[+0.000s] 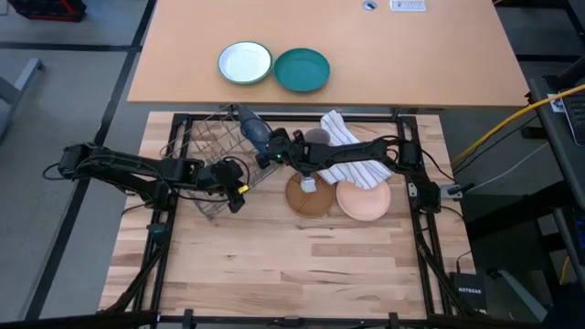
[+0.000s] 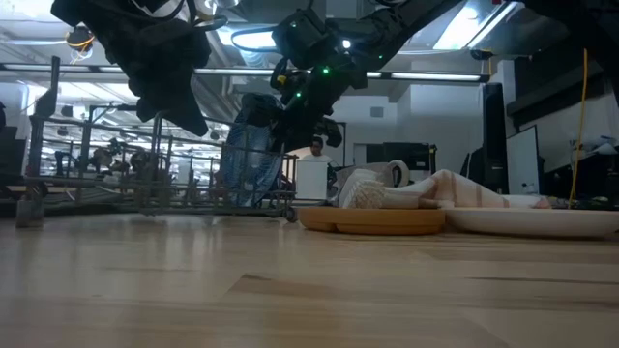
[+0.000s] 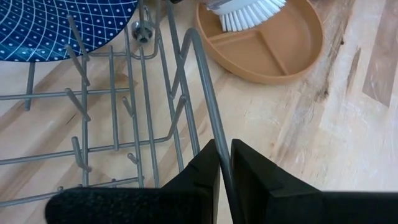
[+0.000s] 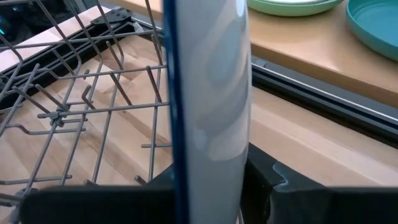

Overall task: Sort dishes
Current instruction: Put the blue plate into the dish rack

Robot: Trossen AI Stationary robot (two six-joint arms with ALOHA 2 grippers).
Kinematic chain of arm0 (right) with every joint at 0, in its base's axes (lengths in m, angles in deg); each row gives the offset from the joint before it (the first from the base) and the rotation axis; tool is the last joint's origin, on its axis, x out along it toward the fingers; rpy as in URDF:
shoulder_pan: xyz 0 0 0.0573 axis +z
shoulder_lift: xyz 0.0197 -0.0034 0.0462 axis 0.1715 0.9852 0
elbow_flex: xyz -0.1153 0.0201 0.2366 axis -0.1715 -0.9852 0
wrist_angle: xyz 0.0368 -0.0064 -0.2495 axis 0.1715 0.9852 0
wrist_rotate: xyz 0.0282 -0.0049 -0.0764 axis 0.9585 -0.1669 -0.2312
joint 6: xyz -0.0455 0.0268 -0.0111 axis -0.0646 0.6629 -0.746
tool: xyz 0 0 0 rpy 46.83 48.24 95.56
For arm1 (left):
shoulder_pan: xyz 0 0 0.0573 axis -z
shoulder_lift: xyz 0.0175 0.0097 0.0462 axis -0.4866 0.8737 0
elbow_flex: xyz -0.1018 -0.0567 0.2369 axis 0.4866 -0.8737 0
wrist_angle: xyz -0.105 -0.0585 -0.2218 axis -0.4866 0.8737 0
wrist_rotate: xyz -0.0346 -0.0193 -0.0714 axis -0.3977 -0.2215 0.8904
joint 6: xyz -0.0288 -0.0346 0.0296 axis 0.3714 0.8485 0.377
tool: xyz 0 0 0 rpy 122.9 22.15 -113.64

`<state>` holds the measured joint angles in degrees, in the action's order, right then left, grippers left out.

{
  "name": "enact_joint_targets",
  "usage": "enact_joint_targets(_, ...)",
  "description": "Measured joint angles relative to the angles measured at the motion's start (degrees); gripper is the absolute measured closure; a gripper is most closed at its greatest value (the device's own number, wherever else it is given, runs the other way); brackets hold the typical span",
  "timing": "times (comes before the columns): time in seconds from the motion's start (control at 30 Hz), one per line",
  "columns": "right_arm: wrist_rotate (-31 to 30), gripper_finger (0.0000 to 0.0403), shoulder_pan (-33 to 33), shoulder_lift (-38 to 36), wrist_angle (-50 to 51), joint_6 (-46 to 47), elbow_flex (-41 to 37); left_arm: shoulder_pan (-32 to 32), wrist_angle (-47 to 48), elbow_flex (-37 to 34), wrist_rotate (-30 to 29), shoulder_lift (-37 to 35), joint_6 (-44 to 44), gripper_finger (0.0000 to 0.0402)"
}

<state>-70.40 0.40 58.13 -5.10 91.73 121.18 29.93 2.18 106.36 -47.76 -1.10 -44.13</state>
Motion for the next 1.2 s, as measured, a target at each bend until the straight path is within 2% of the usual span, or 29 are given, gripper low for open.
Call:
enact_joint_targets(0.37,0.5,0.0328,0.0,0.0,0.0,-0.2,0.0,0.0,0.0,0.0,0.0,0.0,-0.2,0.0372)
enact_joint_targets(0.47,2.0,0.0305,0.0,0.0,0.1,-0.2,0.0,0.0,0.0,0.0,0.0,0.0,-0.4,0.0372)
enact_joint_targets(0.67,3.1,0.0236,-0.2,0.0,0.2,1.3,0.0,0.0,0.0,0.0,0.0,0.0,-0.5,0.0372)
enact_joint_targets(0.8,3.1,0.0208,-0.4,0.0,0.0,1.1,0.0,0.0,0.1,0.0,0.0,-0.2,-0.4,0.0372)
enact_joint_targets(1.2,2.6,0.0205,-0.2,-0.1,0.1,-3.3,0.0,0.0,2.7,0.0,0.1,-2.5,0.4,0.0372)
